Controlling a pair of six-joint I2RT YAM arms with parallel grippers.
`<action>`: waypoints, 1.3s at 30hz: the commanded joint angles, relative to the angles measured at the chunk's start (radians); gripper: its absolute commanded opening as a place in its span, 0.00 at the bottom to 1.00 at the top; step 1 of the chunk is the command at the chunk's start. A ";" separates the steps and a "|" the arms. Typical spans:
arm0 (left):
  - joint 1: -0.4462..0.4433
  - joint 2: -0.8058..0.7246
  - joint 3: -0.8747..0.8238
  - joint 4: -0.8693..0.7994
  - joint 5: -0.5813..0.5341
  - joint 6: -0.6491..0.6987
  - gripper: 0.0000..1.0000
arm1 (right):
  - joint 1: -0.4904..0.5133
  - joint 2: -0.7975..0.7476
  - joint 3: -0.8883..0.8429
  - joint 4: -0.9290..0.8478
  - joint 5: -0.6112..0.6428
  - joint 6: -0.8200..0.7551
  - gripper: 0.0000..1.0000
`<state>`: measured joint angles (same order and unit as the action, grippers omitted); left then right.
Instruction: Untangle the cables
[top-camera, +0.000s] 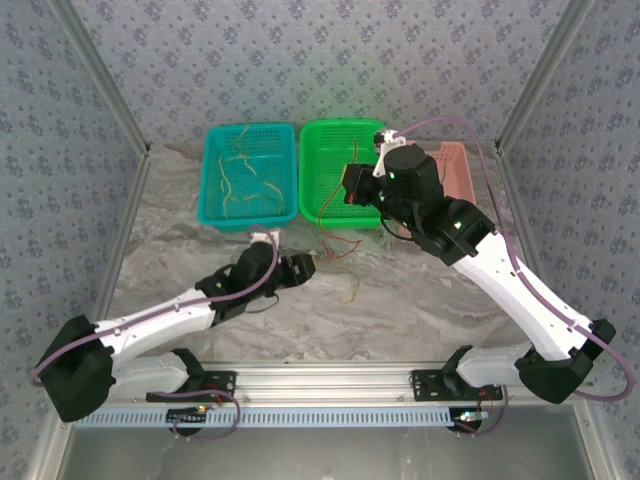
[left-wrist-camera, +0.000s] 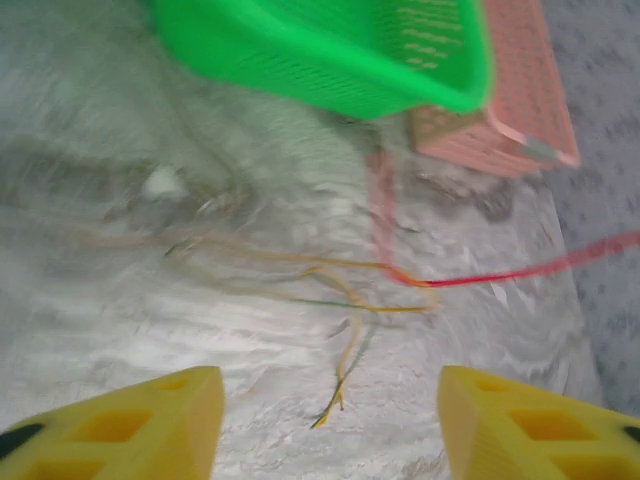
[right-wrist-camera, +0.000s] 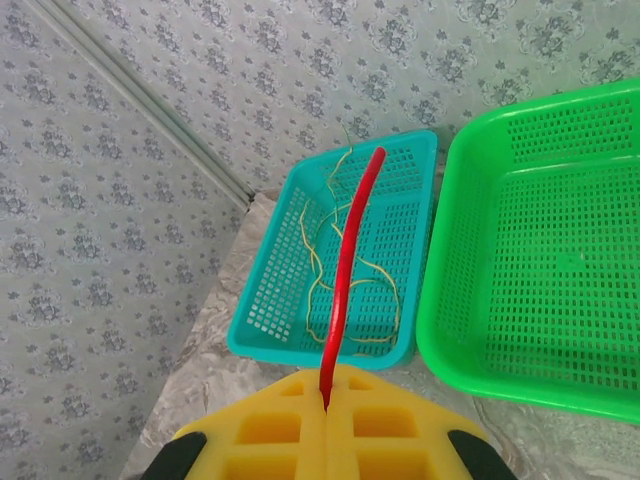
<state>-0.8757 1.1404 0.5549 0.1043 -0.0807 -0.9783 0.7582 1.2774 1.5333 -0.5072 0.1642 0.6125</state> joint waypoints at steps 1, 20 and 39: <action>-0.047 -0.023 -0.035 0.226 -0.057 -0.089 0.50 | -0.009 -0.024 0.010 -0.019 -0.030 0.009 0.00; -0.155 0.243 0.106 0.052 -0.306 0.666 0.64 | -0.055 -0.021 0.033 -0.031 -0.122 0.056 0.00; -0.075 0.419 0.190 0.167 -0.216 0.753 0.59 | -0.100 -0.053 0.011 -0.024 -0.198 0.092 0.00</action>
<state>-0.9520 1.5467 0.6991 0.2153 -0.3367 -0.2478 0.6651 1.2552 1.5341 -0.5282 -0.0166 0.6918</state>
